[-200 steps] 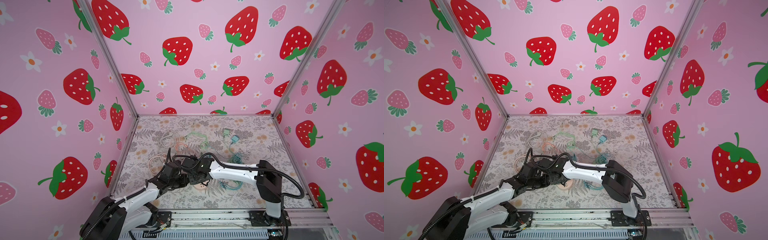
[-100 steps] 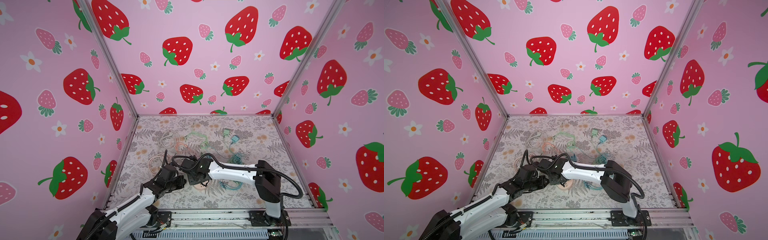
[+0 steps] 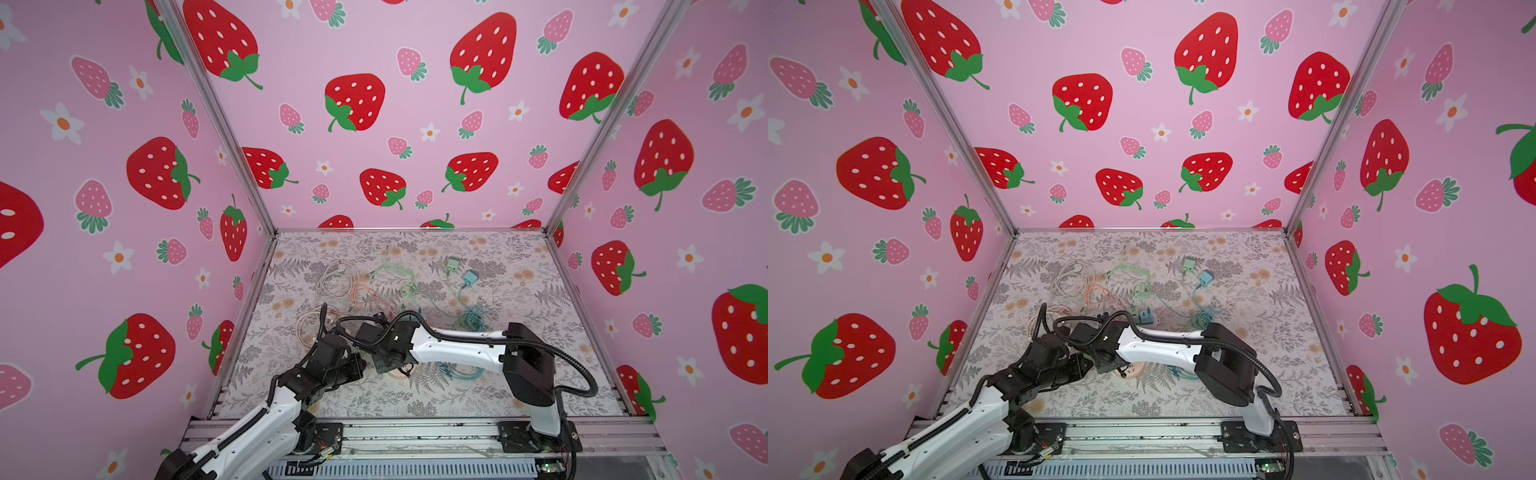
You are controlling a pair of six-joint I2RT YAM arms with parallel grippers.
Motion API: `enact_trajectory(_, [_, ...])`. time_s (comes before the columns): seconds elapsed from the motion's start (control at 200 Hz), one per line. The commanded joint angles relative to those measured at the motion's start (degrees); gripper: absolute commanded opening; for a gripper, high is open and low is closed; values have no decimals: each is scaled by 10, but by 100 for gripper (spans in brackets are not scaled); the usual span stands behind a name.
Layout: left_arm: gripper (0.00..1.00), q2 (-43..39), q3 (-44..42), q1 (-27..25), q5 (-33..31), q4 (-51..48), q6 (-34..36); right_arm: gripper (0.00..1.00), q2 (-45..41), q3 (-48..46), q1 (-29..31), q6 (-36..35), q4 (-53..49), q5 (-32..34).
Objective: Insert the plug
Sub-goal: 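Press the mint charger prongs into the round pink socket with the right gripper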
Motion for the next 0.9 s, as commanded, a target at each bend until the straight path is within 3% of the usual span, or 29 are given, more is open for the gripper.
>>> enact_trajectory(0.0, [10,-17,-4,3,-17,-33,-8,5,160,-71,-10,-6,-48,-42])
enact_trajectory(0.15, [10,-32,-6,3,-15,-43,-1,5,168,-67,-10,-7,-48,-48])
enact_trajectory(0.29, [13,-36,-5,3,-7,-43,5,12,146,-63,-10,-16,-40,-55])
enact_trajectory(0.435, [19,-40,-1,4,0,-35,10,24,98,-46,-11,-39,-33,-52])
enact_trajectory(0.46, [20,-41,1,4,1,-34,12,31,90,-37,-13,-45,-37,-50])
enact_trajectory(0.54, [22,-41,8,4,1,-33,16,41,75,-14,-16,-60,-50,-41])
enact_trajectory(0.775, [23,-32,27,4,7,-27,20,51,7,-12,-26,-95,-23,-65])
enact_trajectory(0.895, [23,-35,31,4,1,-28,18,61,-25,-11,-29,-105,-18,-81])
